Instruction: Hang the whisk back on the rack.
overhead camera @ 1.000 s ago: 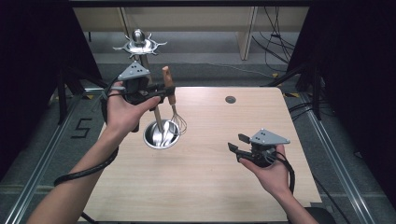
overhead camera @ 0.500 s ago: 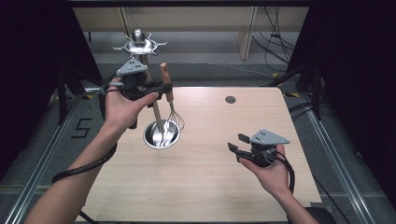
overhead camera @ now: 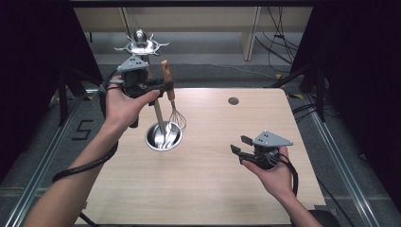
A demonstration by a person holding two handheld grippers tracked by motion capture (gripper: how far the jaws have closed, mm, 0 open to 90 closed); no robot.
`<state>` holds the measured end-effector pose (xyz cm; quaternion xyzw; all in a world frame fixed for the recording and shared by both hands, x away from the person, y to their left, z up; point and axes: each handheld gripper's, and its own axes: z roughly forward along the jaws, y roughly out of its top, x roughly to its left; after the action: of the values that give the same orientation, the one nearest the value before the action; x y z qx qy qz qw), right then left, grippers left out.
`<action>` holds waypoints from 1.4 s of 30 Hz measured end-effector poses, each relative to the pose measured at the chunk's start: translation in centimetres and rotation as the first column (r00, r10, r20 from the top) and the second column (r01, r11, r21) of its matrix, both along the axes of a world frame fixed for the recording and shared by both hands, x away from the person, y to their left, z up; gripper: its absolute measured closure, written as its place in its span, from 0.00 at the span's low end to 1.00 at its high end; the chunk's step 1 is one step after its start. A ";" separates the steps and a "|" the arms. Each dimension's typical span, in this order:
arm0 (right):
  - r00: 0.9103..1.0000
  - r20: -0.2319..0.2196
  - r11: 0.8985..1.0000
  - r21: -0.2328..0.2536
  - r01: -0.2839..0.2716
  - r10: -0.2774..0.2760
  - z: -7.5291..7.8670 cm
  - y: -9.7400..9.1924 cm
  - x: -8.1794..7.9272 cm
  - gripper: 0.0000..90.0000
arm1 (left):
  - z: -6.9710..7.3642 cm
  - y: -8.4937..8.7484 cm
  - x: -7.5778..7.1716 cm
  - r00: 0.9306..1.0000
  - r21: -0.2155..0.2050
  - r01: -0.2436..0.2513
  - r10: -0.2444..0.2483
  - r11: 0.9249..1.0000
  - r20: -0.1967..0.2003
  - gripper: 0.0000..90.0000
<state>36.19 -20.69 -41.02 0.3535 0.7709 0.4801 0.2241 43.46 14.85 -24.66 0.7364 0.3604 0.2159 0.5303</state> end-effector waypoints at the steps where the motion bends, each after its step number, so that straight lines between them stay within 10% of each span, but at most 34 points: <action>1: 1.000 -0.004 1.000 0.003 0.002 -0.002 0.0 0.1 -0.1 0.53 | 0.1 0.0 0.0 1.000 -0.003 -0.001 0.001 1.000 -0.001 0.80; 42: 1.000 -0.004 1.000 -0.005 0.000 0.000 -0.1 -0.1 0.1 0.53 | 1.9 0.9 1.3 0.999 -0.046 -0.033 0.031 0.998 -0.042 0.80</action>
<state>36.27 -20.81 -41.16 0.3539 0.7725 0.4776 0.2234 44.76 15.78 -22.77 0.7222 0.3879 0.2006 0.5364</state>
